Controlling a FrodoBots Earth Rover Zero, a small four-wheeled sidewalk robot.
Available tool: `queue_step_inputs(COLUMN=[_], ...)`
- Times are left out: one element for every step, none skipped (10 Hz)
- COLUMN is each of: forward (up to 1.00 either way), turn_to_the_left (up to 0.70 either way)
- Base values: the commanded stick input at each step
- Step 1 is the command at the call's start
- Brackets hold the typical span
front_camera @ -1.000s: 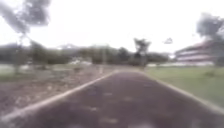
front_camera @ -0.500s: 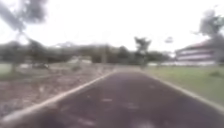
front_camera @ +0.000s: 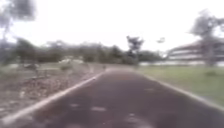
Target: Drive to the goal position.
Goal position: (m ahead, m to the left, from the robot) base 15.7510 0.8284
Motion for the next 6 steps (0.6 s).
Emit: queue_step_inputs(forward=[0.70, 0.70, 0.70, 0.70, 0.70, 0.70], turn_to_the_left=[0.00, 0.00, 0.00, 0.00, 0.00, 0.00])
